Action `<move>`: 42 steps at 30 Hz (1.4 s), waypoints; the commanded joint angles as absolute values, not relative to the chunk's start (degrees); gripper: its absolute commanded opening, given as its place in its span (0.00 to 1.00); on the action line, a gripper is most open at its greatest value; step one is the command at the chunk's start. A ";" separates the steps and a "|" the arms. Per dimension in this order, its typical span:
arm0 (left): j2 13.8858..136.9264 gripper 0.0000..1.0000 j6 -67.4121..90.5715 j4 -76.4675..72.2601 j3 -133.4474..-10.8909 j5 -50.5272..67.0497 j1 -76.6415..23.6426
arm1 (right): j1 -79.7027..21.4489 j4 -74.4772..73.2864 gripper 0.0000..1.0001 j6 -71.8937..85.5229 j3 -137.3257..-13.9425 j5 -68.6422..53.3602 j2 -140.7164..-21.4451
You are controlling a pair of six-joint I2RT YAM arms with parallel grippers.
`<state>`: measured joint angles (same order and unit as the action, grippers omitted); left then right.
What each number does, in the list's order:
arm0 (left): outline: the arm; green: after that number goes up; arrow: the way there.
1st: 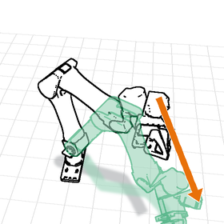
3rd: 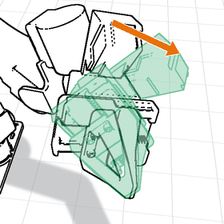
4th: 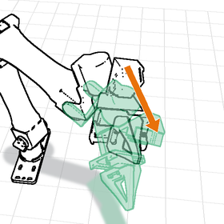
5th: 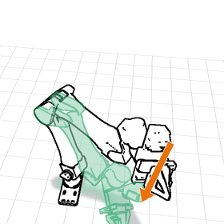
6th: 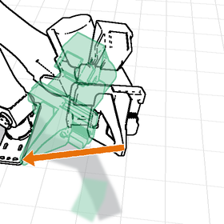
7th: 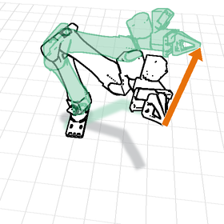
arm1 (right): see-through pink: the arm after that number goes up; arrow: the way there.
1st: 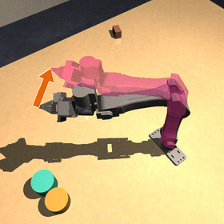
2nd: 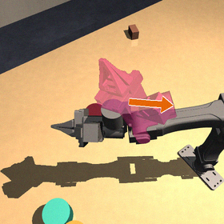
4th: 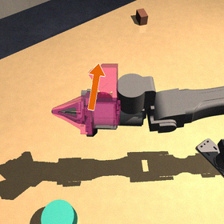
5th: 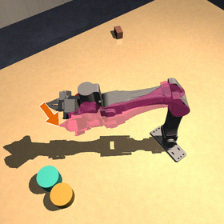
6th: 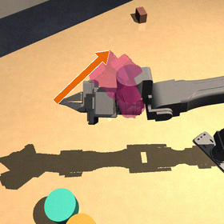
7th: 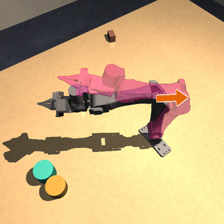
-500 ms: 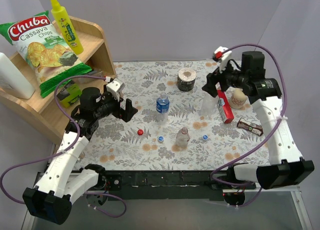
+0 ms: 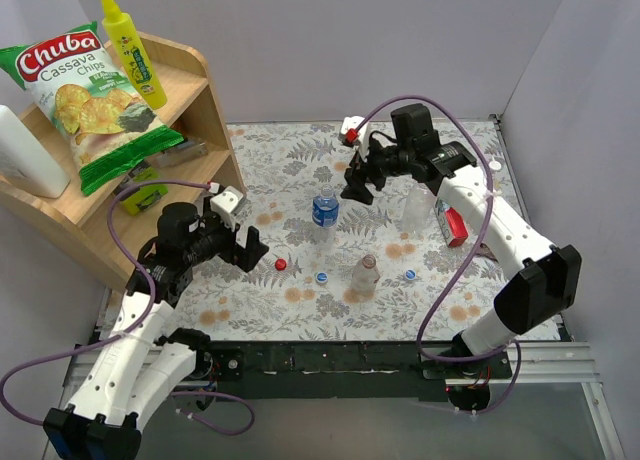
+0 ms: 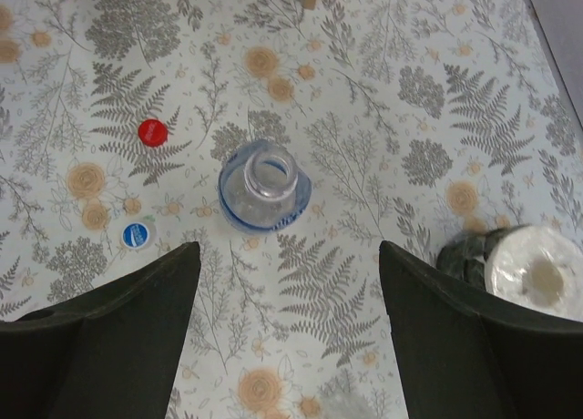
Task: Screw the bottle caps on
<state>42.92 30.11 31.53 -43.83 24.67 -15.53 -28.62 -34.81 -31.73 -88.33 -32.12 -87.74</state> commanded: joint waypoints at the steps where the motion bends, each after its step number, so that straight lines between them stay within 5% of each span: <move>1: 42.54 0.98 28.12 33.22 -44.30 26.63 -14.94 | -29.79 -26.64 0.86 -29.89 -88.50 -35.94 -90.34; 20: 50.27 0.98 29.79 28.66 -47.28 31.72 -14.41 | -32.17 -15.03 0.80 -24.70 -85.34 -40.69 -99.40; 23: 52.20 0.98 29.79 26.72 -47.46 32.78 -14.33 | -32.52 -14.59 0.63 -24.70 -85.17 -40.96 -100.81; 27: 55.02 0.98 30.58 20.77 -46.94 34.01 -14.41 | -32.52 -14.24 0.17 -22.17 -85.87 -40.61 -101.16; 29: 55.72 0.98 31.81 17.24 -46.41 33.93 -14.59 | -32.52 -13.02 0.01 -19.00 -87.27 -39.38 -99.76; 42: 69.08 0.98 28.21 4.67 -51.24 46.76 -16.52 | -32.43 -10.20 0.01 2.90 -92.81 -44.73 -94.48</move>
<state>67.18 29.93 8.25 -47.90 40.80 -15.11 -32.27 -13.82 -3.31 -89.80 -42.44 -97.12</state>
